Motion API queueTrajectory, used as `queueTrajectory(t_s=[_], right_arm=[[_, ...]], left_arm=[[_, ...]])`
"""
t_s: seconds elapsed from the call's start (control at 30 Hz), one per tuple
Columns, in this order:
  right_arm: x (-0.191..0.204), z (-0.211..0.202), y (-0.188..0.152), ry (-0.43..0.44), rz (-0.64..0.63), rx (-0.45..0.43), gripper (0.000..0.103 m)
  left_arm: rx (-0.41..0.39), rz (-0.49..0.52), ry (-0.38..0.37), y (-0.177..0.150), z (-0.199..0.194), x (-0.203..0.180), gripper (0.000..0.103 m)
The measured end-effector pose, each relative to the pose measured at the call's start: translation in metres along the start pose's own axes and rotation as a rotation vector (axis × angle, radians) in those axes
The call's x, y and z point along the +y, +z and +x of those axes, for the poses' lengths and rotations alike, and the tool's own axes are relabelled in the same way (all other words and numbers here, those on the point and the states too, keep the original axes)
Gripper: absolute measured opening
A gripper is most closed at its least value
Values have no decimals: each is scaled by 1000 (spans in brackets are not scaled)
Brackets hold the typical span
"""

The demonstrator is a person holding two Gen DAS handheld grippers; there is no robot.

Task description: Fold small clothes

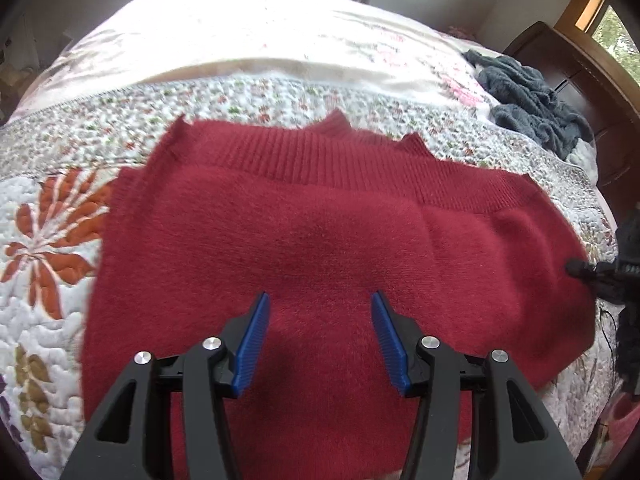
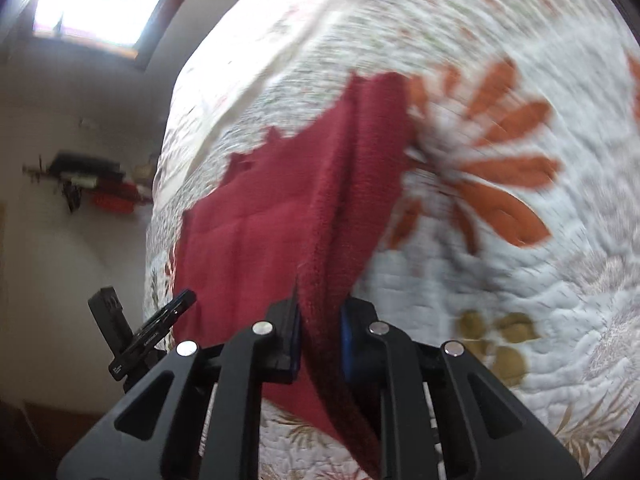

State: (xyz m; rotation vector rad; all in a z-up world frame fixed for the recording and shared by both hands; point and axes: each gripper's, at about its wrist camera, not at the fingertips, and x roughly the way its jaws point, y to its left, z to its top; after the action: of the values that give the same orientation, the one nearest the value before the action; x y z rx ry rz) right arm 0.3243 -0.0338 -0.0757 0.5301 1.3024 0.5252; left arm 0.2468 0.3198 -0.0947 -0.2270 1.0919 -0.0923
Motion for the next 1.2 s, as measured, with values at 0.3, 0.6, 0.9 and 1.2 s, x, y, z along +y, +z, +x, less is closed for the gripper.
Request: queueTrajectory(t_s=[0.3, 0.6, 0.9, 1.2], right_arm=[[109, 44, 4, -72, -194, 65, 13], [135, 112, -5, -150, -220, 152, 13], [133, 150, -12, -91, -179, 206, 35], [119, 98, 1, 130, -81, 160, 41]], left_arm=[[-25, -50, -22, 0, -25, 21, 53], [-33, -98, -37, -3, -31, 39, 53], [-34, -148, -93, 0, -29, 41, 53], [-5, -224, -238, 7, -20, 34, 53]])
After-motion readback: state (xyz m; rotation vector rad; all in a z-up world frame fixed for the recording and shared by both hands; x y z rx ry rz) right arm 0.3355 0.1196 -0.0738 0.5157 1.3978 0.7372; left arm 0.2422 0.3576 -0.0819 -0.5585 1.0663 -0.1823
